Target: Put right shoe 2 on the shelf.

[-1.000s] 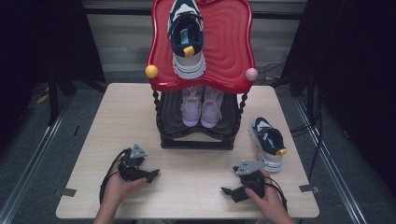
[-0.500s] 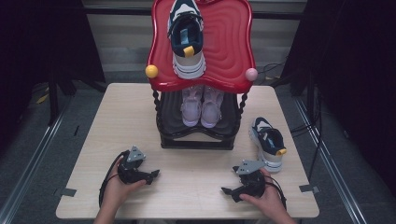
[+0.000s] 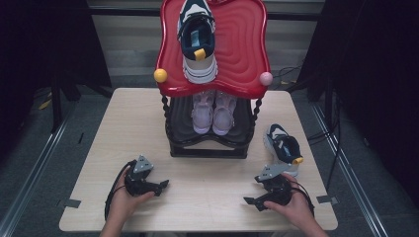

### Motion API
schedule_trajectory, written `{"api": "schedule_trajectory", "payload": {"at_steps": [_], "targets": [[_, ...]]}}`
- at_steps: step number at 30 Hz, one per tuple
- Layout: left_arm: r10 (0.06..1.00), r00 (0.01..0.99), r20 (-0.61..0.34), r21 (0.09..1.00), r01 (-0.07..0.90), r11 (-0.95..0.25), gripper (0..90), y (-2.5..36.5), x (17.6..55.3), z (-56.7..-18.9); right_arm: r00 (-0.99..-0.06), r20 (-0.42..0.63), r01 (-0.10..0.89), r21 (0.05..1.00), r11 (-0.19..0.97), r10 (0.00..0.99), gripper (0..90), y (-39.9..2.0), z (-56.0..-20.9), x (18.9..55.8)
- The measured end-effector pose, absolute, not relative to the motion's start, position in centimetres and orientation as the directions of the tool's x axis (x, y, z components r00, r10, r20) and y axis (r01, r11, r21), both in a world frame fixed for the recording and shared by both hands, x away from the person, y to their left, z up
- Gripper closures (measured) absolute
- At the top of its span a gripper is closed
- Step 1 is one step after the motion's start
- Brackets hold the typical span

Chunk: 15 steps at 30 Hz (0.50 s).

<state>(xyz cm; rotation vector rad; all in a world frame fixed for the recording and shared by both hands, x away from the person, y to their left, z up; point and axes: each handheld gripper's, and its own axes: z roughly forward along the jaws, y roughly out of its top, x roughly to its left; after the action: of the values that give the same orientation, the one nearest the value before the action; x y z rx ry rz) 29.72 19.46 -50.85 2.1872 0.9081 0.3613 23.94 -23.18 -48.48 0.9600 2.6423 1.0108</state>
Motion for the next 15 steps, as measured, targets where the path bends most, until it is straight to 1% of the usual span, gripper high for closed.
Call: {"api": "schedule_trajectory", "payload": {"at_steps": [2,5,11,15], "targets": [[0.702,0.712,-0.018,0.719,0.498,-0.486,11.8,19.5,29.7,-50.9,-0.799,0.075,0.502,0.629,0.594,0.596,15.2,-23.2,-47.6,24.0],[0.702,0.712,-0.018,0.719,0.498,-0.486,11.7,19.5,29.7,-50.9,-0.813,0.062,0.481,0.633,0.607,0.579,16.2,-23.5,-46.2,24.1],[0.702,0.712,-0.018,0.718,0.497,-0.486,11.7,19.5,29.7,-50.9,-0.817,0.057,0.486,0.604,0.632,0.574,16.2,-24.4,-44.3,24.9],[0.702,0.712,-0.018,0.719,0.498,-0.486,11.6,19.5,29.7,-50.9,-0.821,0.051,0.495,0.561,0.663,0.569,16.7,-24.8,-43.4,25.5]]}}
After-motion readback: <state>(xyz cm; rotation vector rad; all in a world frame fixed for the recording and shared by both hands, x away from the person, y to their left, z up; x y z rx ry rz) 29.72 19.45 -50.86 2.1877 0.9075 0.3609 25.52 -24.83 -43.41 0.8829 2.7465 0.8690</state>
